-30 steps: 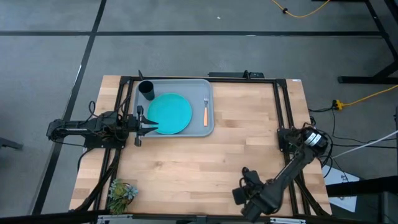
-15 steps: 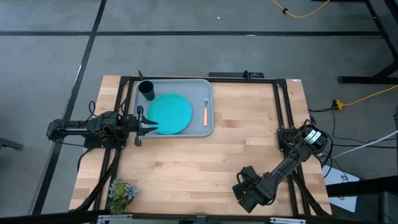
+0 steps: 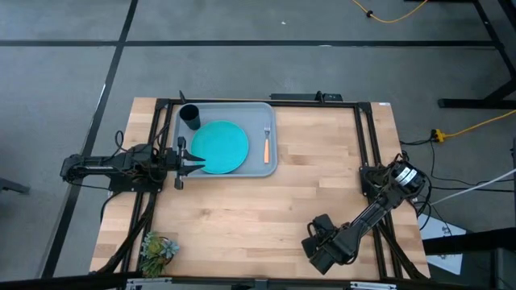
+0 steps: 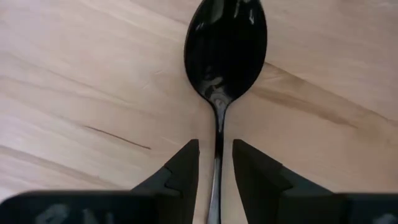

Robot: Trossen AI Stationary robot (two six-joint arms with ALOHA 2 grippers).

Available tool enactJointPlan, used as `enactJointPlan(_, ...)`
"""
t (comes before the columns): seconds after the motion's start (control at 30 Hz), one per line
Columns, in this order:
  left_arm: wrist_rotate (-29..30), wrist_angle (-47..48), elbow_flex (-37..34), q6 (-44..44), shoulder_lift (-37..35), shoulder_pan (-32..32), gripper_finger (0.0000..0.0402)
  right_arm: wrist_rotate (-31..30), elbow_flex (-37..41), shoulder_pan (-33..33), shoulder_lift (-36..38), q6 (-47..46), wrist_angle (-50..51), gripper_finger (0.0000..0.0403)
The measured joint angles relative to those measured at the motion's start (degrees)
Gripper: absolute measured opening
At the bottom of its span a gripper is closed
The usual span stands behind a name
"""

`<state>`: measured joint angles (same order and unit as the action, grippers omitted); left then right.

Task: Pick and place plate/cup/fork/spoon on tray
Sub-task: Put the black spoon on the serving tray left beside the yellow fork

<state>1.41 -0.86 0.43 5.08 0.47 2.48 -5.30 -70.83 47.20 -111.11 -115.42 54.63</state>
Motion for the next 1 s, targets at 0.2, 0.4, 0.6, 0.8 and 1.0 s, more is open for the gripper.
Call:
enactJointPlan(0.2,0.0,0.0,0.0,0.0,0.0,0.0,0.0080,0.9,0.1,-0.2,0.0,0.2,-0.1,0.0103)
enactJointPlan(0.4,0.0,0.0,0.0,0.0,0.0,0.0,0.0080,0.9,4.4,-0.2,0.6,0.1,-5.7,0.0103)
enactJointPlan(0.6,0.0,0.0,0.0,0.0,0.0,0.0,0.0080,0.6,4.3,-0.9,0.5,0.3,-5.7,0.0080)
enactJointPlan(0.8,0.0,0.0,0.0,0.0,0.0,0.0,0.0080,-0.3,2.4,-1.5,0.3,0.4,-4.8,0.0013)
enactJointPlan(1.0,0.0,0.0,0.0,0.0,0.0,0.0,0.0080,-8.7,-0.7,-4.7,-0.3,-1.4,-4.9,0.0006)
